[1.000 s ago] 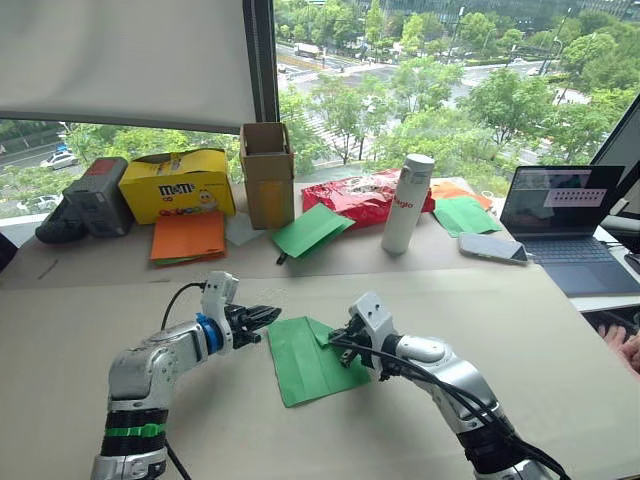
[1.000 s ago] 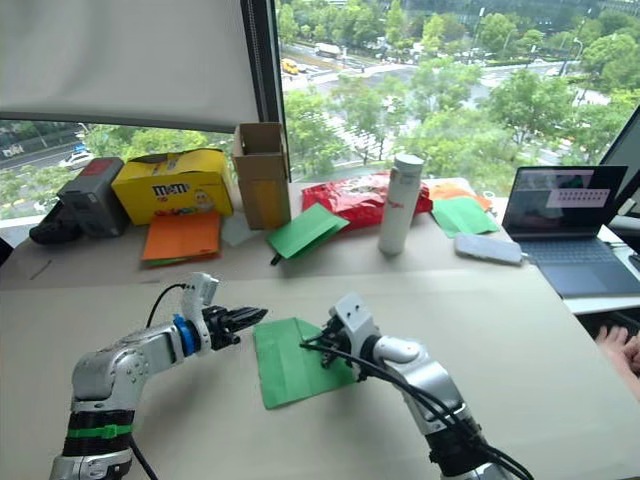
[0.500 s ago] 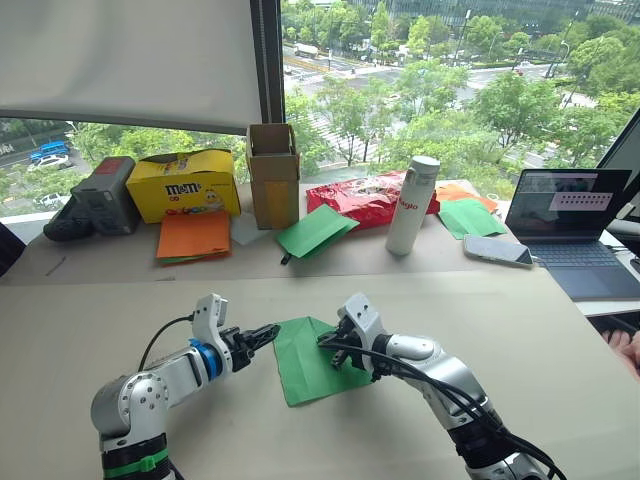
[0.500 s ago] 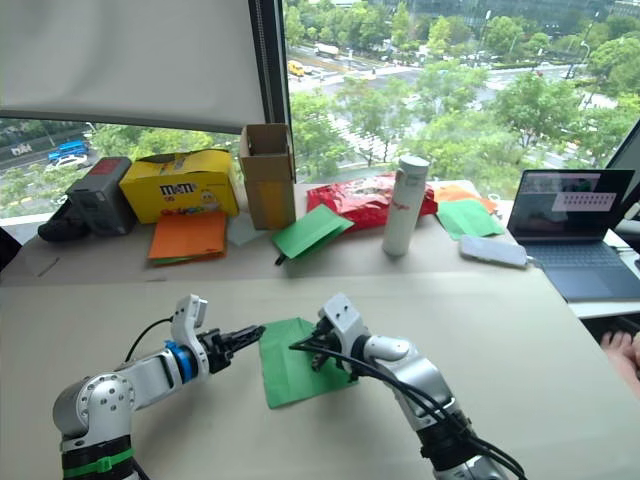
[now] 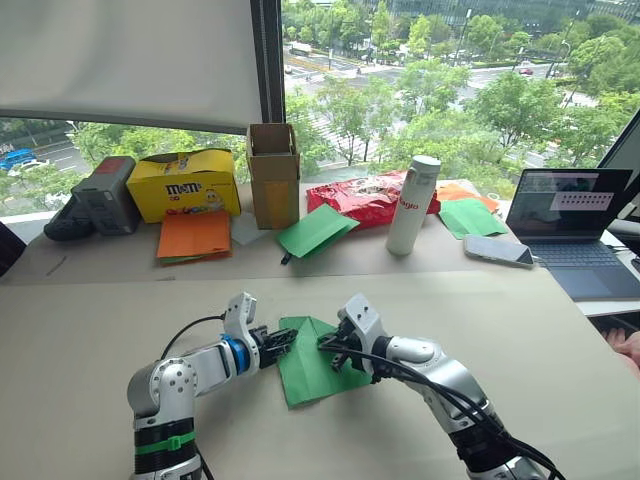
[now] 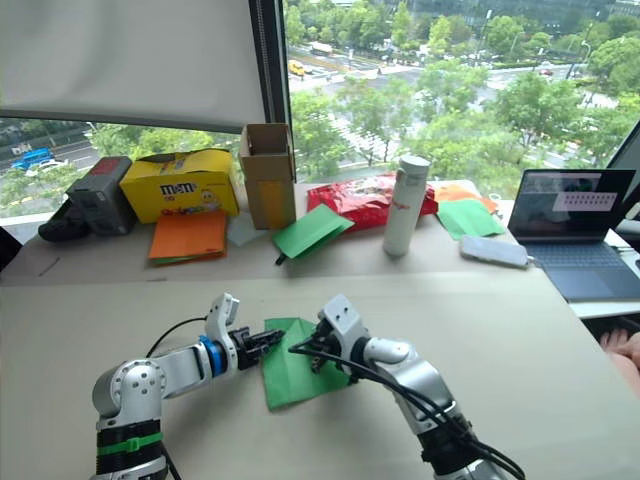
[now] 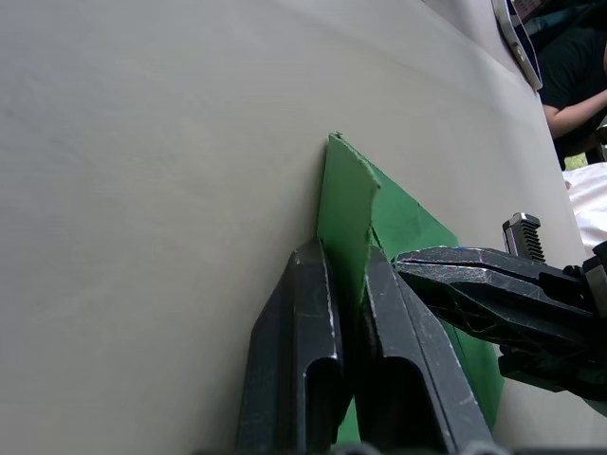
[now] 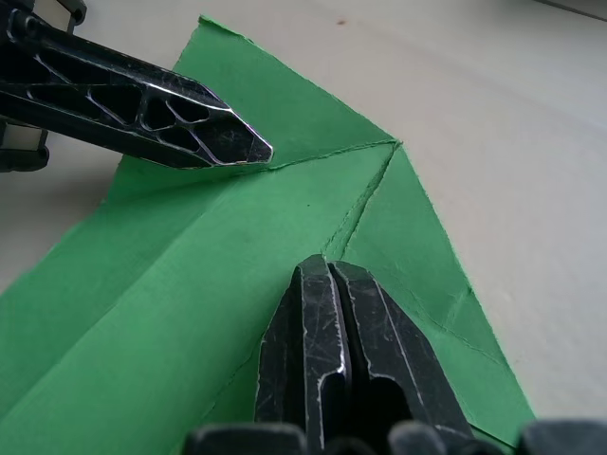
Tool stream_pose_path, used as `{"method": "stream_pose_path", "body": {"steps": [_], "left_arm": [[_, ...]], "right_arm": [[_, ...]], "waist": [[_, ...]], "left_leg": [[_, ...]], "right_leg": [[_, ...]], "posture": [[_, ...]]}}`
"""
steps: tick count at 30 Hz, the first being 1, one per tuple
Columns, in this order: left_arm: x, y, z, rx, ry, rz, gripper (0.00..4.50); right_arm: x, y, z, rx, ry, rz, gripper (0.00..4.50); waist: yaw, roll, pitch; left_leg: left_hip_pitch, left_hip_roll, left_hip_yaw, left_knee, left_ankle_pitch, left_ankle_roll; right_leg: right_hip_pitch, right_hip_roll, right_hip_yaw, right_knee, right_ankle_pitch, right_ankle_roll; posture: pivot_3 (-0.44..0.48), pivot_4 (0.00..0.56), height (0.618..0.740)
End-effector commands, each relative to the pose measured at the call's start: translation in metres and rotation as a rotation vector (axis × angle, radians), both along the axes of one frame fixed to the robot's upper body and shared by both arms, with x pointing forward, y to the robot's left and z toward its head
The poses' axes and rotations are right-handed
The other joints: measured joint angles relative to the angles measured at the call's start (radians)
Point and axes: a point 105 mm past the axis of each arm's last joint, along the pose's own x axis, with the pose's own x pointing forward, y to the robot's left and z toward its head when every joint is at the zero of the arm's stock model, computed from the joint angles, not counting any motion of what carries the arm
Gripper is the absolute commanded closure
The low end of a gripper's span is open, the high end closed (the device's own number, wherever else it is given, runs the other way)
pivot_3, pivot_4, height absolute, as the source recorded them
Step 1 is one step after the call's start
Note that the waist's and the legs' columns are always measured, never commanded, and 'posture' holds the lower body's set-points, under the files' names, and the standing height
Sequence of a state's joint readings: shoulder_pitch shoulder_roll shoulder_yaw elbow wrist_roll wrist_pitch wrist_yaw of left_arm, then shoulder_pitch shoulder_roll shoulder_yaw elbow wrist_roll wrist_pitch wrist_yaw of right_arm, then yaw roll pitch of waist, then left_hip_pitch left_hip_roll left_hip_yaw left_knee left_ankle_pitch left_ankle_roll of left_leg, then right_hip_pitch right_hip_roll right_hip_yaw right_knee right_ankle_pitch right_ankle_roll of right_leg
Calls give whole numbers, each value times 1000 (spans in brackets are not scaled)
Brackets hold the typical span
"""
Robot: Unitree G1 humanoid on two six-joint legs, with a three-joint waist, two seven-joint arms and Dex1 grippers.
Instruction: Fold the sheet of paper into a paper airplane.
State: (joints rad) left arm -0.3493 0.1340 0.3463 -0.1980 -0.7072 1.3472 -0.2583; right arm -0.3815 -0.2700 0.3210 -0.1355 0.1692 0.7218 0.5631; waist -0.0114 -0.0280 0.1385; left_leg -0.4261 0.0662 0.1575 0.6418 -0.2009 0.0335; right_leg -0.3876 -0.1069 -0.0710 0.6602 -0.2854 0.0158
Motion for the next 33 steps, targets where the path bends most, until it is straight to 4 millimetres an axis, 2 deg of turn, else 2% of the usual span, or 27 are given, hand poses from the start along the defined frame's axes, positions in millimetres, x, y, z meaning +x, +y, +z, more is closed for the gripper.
{"method": "stream_pose_path", "body": {"steps": [1,5,9,12,14,20,24,30,33], "left_arm": [[0,-8,12,-2,-58,-54,4441],[6,-7,24,50,-167,-100,4441],[7,-9,32,144,-286,-243,4441],[8,-8,28,304,-401,-464,4441],[11,-6,25,342,-435,-536,4441],[36,-13,29,452,-609,-772,4441],[44,-19,30,470,-655,-823,4441],[37,-35,26,480,-741,-908,4441],[31,-36,21,561,-818,-970,4441]], "right_arm": [[-2,-8,-12,-34,41,-28,4500],[4,-11,7,3,2,-48,4500],[8,-15,28,35,-36,-53,4500],[6,-19,42,71,-58,-20,4500],[5,-21,45,85,-59,-6,4500],[-1,-30,38,65,-47,11,4500],[-6,-27,34,74,-41,13,4500],[-15,-18,17,77,1,7,4500],[-15,-19,9,52,19,-7,4500]], "waist": [[0,0,0],[1,0,0],[0,0,1],[-1,1,2],[0,2,3],[7,1,3],[4,1,3],[-2,0,3],[-2,0,3]], "left_leg": [[0,0,0,0,0,0],[-1,0,0,0,0,-1],[-3,0,0,0,0,-2],[-6,0,0,0,0,-2],[-7,0,1,-1,0,-2],[-17,-1,2,1,4,5],[-19,-1,4,2,4,7],[-19,0,4,2,4,7],[-19,0,4,3,4,7]], "right_leg": [[0,0,0,0,0,0],[-1,0,0,0,0,0],[-3,0,0,0,0,-1],[-6,0,0,-1,1,-1],[-8,0,0,-1,1,-2],[-17,0,-1,-2,2,-2],[-17,1,-1,-3,2,-2],[-18,3,0,-2,1,0],[-18,3,0,0,1,0]], "posture": [[0,150,739],[0,150,739],[0,150,739],[0,150,739],[0,150,739],[0,150,739],[0,150,739],[0,150,739],[0,150,739]]}}
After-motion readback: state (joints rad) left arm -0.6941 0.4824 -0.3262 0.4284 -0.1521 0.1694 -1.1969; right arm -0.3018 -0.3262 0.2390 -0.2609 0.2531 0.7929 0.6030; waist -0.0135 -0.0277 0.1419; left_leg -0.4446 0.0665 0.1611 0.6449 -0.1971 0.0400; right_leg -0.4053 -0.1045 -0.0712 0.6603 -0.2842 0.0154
